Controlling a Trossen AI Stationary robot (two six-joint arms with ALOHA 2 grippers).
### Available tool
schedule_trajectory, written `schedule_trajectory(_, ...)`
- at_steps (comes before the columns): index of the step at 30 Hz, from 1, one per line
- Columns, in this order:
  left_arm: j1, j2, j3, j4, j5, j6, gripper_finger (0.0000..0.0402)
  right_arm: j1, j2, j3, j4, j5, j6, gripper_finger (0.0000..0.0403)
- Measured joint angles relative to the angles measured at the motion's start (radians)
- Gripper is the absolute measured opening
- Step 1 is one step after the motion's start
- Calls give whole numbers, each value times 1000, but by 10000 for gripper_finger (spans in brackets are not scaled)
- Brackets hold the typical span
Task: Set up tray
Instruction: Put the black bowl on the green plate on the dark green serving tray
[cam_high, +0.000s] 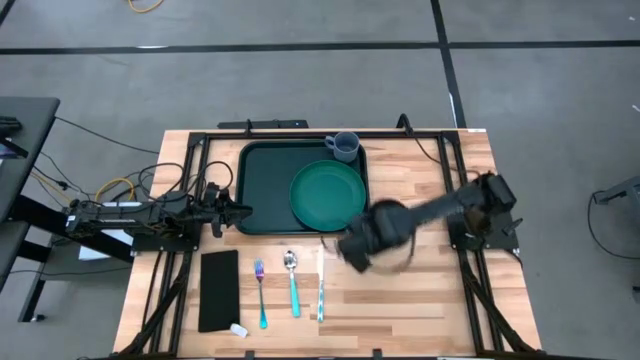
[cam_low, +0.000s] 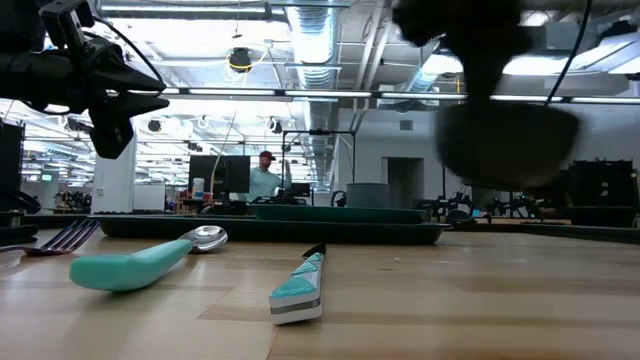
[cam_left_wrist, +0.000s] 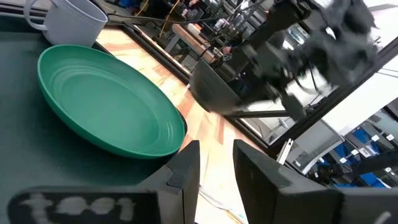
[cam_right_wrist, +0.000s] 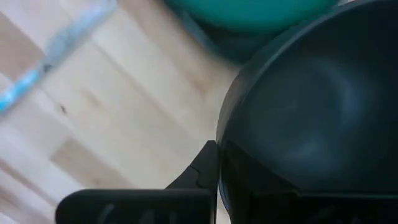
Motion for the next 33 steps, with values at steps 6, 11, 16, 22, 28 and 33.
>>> schedule_trajectory(6,0,0,0,0,-2,0,84,-206,-13,17,116,-44,-398,1)
schedule_trajectory(11,0,0,0,0,-3,0,84,-323,19,94,142,-55,-599,1)
schedule_trajectory(16,0,0,0,4,-12,-7,84,-396,97,229,125,-125,-738,0)
schedule_trajectory(22,0,0,0,4,-21,-24,84,-398,274,446,-33,-141,-890,0)
schedule_trajectory(28,0,0,0,4,-23,-26,84,-389,388,576,-93,-141,-933,0)
schedule_trajectory(33,0,0,0,4,-25,-26,84,-380,396,586,-78,-153,-930,0)
